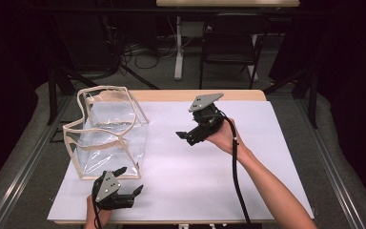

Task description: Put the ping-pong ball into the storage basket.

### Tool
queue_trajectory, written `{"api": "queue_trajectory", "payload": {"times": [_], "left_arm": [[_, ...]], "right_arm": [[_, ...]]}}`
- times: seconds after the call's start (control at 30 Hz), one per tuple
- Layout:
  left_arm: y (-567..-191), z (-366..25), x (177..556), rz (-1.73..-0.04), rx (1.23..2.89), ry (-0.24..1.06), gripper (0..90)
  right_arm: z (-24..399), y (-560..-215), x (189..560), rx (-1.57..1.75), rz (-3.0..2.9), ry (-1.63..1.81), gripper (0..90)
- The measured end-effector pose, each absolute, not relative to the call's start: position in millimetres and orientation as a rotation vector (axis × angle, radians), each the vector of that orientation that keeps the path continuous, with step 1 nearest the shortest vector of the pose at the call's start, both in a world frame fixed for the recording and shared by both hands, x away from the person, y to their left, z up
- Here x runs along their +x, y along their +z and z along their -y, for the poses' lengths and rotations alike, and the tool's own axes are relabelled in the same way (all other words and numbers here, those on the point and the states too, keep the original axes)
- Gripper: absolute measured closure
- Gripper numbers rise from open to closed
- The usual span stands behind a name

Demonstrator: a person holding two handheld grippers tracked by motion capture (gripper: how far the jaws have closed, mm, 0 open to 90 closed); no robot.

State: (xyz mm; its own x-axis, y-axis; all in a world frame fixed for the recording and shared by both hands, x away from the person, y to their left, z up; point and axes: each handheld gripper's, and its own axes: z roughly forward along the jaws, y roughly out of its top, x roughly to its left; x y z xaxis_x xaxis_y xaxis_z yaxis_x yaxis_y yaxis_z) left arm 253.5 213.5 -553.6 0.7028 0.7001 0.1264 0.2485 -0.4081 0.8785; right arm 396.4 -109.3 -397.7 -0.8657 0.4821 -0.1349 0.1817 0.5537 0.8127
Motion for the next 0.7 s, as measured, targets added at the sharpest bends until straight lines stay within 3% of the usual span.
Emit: {"api": "queue_trajectory", "payload": {"times": [0.7], "left_arm": [[-554,-213,254,-0.73,1.976,0.606,16.2]], "right_arm": [[147,-421,372,0.61,-2.401,1.234,0.2]]}}
